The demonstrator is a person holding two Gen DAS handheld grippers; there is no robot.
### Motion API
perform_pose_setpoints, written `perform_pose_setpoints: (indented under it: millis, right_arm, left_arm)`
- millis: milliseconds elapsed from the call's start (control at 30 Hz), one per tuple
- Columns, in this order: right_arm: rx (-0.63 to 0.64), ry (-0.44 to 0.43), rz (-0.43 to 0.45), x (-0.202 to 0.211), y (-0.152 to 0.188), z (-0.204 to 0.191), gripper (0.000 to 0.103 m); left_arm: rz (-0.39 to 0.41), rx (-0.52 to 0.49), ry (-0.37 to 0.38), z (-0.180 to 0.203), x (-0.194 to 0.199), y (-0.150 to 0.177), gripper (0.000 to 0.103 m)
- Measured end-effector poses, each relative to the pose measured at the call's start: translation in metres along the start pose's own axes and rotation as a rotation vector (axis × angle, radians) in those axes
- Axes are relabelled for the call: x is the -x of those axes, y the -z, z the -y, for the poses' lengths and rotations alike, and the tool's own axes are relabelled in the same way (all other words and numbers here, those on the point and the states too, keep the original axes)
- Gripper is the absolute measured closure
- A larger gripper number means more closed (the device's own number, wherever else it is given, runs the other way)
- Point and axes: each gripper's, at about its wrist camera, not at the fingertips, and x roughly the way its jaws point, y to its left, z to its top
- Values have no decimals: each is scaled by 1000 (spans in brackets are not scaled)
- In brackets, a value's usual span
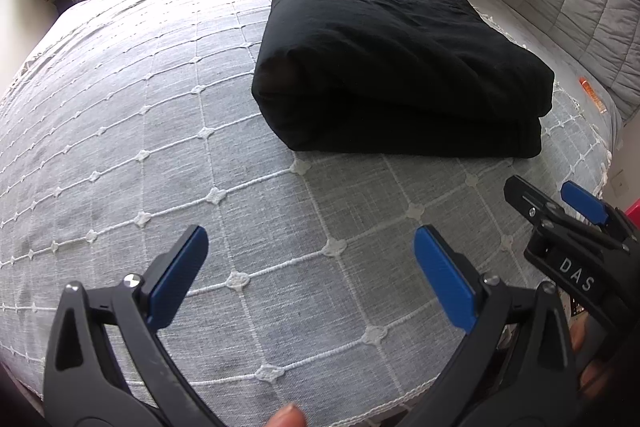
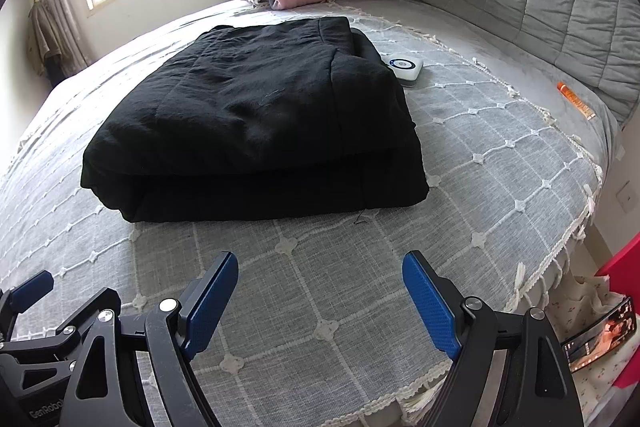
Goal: Fold large clothes
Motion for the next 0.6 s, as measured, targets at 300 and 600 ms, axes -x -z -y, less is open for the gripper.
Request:
perform_pose_setpoints:
  millis: [300, 600]
  right_arm:
    - [0, -1, -1, -1, 1, 1, 17]
    - [-9, -6, -6, -2, 2, -2, 17]
  left_arm:
    - [-5, 2, 16, 0, -1, 0, 1]
    - [1, 38, -17, -11, 1, 2, 1]
